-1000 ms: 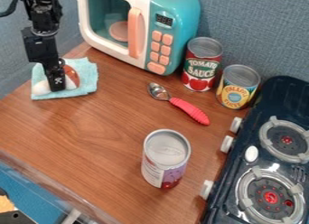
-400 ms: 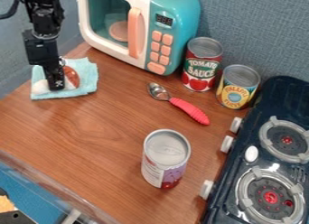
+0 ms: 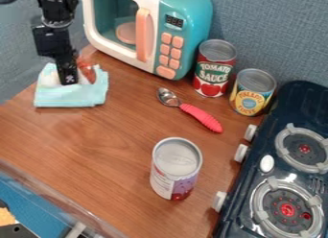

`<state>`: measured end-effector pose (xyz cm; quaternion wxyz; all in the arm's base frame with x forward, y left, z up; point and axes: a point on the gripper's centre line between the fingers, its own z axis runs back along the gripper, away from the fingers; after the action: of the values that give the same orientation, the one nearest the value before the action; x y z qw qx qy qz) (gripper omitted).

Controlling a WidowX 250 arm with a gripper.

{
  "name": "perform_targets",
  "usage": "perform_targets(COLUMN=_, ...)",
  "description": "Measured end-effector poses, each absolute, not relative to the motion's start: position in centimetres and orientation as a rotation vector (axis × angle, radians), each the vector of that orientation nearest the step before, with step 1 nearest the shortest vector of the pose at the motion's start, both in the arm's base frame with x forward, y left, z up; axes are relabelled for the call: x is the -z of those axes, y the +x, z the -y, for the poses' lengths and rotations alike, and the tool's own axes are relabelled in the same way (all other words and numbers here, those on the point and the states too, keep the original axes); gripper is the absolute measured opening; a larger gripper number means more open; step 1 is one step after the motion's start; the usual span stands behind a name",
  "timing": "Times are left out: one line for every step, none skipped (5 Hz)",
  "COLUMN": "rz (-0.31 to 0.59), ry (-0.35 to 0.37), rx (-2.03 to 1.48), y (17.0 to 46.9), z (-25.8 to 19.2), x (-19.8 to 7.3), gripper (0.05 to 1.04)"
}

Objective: Move the white object to the middle bottom of the table

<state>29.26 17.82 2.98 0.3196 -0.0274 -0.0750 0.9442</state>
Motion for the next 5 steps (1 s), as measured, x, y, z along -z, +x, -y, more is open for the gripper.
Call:
perform_targets(rz=0.193, ry=-0.123, rx=-2.482, y=28.4, z=-16.6, x=-4.5, gripper=0.365)
perform_targets(rz=0.207, ry=-0.172, rx=-2.417, y=26.9, z=-13.1, x=-6.5, gripper=0.365)
perform_targets(rz=0.188, ry=-0.205, rx=-2.295, y=25.0, z=-8.2, x=-7.3, gripper=0.365)
perform_targets(rz=0.182, ry=-0.176, rx=-2.167, y=23.3, z=-5.2, x=-6.4, gripper=0.365)
perform_targets(rz=0.173, ry=-0.128, rx=-2.084, y=22.4, z=-5.0, x=-4.5, gripper=0.365)
